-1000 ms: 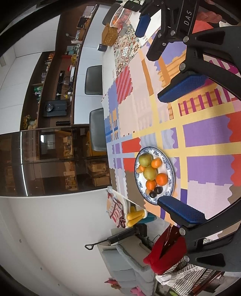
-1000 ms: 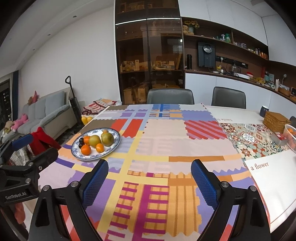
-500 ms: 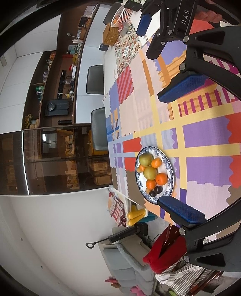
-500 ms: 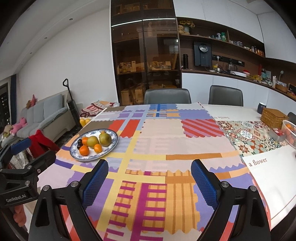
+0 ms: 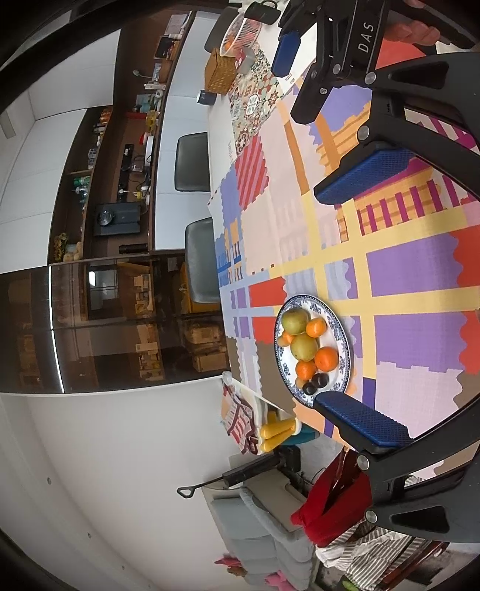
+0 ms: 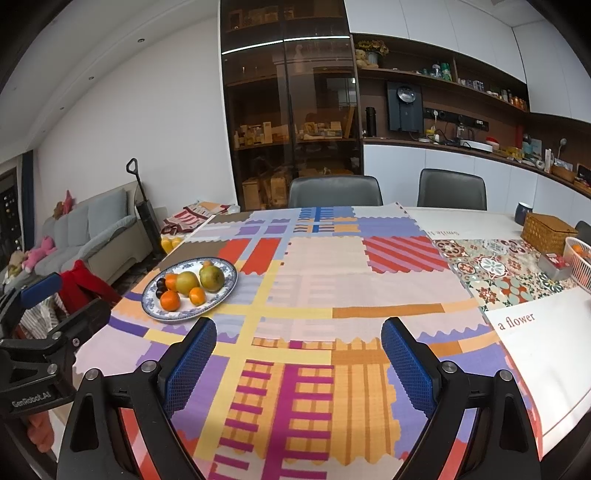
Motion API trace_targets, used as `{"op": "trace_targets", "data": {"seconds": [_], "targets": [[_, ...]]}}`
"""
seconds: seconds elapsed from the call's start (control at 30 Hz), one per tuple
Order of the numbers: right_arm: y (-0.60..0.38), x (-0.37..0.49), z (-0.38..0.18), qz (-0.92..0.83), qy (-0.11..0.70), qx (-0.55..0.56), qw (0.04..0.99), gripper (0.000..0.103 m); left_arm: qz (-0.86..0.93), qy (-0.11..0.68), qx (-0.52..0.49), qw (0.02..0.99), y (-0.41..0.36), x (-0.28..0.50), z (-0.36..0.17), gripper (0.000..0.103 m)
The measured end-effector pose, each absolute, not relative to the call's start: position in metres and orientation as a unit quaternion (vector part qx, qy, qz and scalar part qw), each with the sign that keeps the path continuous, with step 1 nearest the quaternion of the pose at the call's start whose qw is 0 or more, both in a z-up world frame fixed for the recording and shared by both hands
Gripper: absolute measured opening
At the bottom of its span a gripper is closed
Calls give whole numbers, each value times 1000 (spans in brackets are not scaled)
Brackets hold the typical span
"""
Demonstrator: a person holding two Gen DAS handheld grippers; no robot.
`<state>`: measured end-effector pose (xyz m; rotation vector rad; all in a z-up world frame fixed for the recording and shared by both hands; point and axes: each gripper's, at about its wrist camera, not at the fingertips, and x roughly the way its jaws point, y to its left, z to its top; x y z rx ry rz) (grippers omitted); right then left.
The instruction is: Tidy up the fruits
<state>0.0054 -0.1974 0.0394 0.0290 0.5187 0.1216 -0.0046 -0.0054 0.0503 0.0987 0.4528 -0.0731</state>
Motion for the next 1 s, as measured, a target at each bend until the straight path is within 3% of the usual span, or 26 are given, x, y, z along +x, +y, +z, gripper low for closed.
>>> {"op": "trace_targets", "data": {"seconds": [1.0], "targets": [[-198,6,37,61,264,19,962,92,-33,238,50,969,-4,1,42,103]]}}
